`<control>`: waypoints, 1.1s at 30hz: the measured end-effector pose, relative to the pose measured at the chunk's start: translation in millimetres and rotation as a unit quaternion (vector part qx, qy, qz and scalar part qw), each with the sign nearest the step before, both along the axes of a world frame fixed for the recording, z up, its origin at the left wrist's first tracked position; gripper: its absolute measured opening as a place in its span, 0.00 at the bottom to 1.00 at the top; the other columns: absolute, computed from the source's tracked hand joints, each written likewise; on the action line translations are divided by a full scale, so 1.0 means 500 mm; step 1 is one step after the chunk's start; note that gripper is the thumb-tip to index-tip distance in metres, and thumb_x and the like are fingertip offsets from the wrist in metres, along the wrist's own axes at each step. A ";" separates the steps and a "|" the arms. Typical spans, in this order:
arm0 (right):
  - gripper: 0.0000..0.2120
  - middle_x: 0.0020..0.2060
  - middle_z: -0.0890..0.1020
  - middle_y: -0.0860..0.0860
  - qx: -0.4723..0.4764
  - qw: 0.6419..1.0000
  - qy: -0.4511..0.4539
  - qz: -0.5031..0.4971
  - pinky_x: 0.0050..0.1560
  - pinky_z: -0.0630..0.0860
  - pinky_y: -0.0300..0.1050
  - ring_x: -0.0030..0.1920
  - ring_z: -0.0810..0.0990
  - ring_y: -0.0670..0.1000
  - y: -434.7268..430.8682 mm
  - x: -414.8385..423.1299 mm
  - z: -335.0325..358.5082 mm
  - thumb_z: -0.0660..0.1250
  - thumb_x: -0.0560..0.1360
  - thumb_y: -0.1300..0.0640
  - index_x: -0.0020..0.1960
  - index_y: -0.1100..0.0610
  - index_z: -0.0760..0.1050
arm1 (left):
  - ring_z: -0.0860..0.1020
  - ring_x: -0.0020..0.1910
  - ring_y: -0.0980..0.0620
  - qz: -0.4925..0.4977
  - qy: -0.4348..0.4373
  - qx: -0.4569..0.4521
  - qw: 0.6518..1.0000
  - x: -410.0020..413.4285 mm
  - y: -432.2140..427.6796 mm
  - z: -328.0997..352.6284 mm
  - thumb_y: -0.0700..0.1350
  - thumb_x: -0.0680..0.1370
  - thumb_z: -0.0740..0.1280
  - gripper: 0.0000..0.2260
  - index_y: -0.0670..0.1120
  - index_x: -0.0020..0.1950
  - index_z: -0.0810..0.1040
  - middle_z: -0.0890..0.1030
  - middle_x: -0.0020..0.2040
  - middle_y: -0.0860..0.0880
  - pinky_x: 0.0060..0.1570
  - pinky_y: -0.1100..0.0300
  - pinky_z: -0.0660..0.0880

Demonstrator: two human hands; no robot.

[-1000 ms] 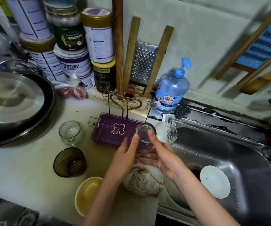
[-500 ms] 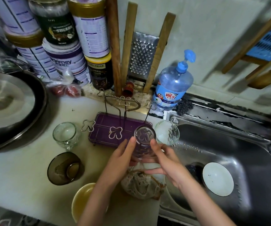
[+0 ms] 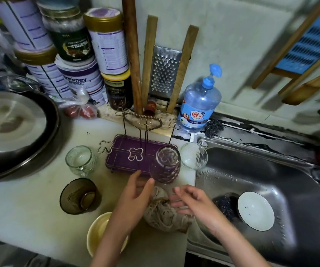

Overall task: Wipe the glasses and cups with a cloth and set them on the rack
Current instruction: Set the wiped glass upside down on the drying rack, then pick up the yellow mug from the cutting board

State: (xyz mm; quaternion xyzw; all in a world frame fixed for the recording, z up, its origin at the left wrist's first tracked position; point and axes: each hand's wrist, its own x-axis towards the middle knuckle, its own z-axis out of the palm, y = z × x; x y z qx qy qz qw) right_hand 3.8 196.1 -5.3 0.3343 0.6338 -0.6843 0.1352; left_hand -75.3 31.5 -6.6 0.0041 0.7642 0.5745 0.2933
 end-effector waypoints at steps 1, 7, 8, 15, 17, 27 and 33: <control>0.09 0.44 0.84 0.54 0.005 1.000 -0.001 0.003 0.42 0.79 0.38 0.40 0.83 0.46 -0.001 0.005 -0.005 0.63 0.79 0.56 0.53 0.61 0.77 | 0.80 0.46 0.59 0.006 0.022 -0.005 1.000 0.011 -0.005 0.005 0.56 0.75 0.66 0.25 0.51 0.70 0.69 0.81 0.49 0.54 0.50 0.59 0.78; 0.06 0.43 0.83 0.57 0.128 0.988 0.033 0.079 0.43 0.75 0.36 0.41 0.80 0.47 -0.021 0.015 -0.015 0.67 0.78 0.60 0.53 0.60 0.79 | 0.80 0.40 0.64 0.121 0.230 -0.042 0.965 0.067 -0.052 0.027 0.39 0.75 0.71 0.11 0.56 0.48 0.78 0.82 0.37 0.57 0.36 0.75 0.72; 0.06 0.44 0.84 0.55 0.167 0.979 0.042 0.109 0.46 0.76 0.38 0.43 0.80 0.47 -0.027 0.014 -0.019 0.68 0.77 0.59 0.52 0.57 0.80 | 0.80 0.40 0.64 0.134 0.242 -0.052 0.960 0.070 -0.063 0.024 0.38 0.75 0.71 0.12 0.57 0.48 0.78 0.82 0.37 0.57 0.36 0.75 0.72; 0.20 0.54 0.76 0.50 0.403 0.891 0.063 0.198 0.56 0.69 0.40 0.56 0.76 0.50 -0.086 -0.006 -0.052 0.69 0.74 0.51 0.64 0.52 0.72 | 0.79 0.44 0.58 0.193 0.215 -0.094 0.953 0.103 -0.164 -0.006 0.43 0.75 0.71 0.10 0.59 0.47 0.77 0.81 0.44 0.59 0.46 0.61 0.77; 0.25 0.57 0.74 0.51 0.426 0.877 0.046 0.217 0.56 0.69 0.42 0.59 0.75 0.52 -0.094 -0.011 -0.060 0.68 0.74 0.48 0.69 0.51 0.66 | 0.79 0.47 0.57 0.211 0.193 -0.101 0.953 0.115 -0.188 -0.016 0.51 0.74 0.70 0.06 0.55 0.50 0.78 0.81 0.46 0.58 0.45 0.59 0.75; 0.16 0.48 0.79 0.53 0.461 0.848 0.015 0.260 0.46 0.70 0.43 0.52 0.79 0.57 -0.094 -0.020 -0.080 0.69 0.73 0.52 0.59 0.50 0.74 | 0.74 0.56 0.49 0.246 0.107 -0.158 0.950 0.170 -0.230 -0.088 0.63 0.67 0.68 0.27 0.52 0.60 0.72 0.73 0.55 0.53 0.55 0.47 0.75; 0.16 0.33 0.70 0.43 0.473 0.846 0.108 0.221 0.38 0.62 0.42 0.35 0.70 0.47 -0.102 -0.006 -0.052 0.73 0.70 0.46 0.34 0.47 0.67 | 0.77 0.49 0.48 0.253 0.019 -0.158 0.954 0.194 -0.218 -0.111 0.61 0.69 0.72 0.18 0.50 0.46 0.72 0.77 0.51 0.49 0.48 0.51 0.75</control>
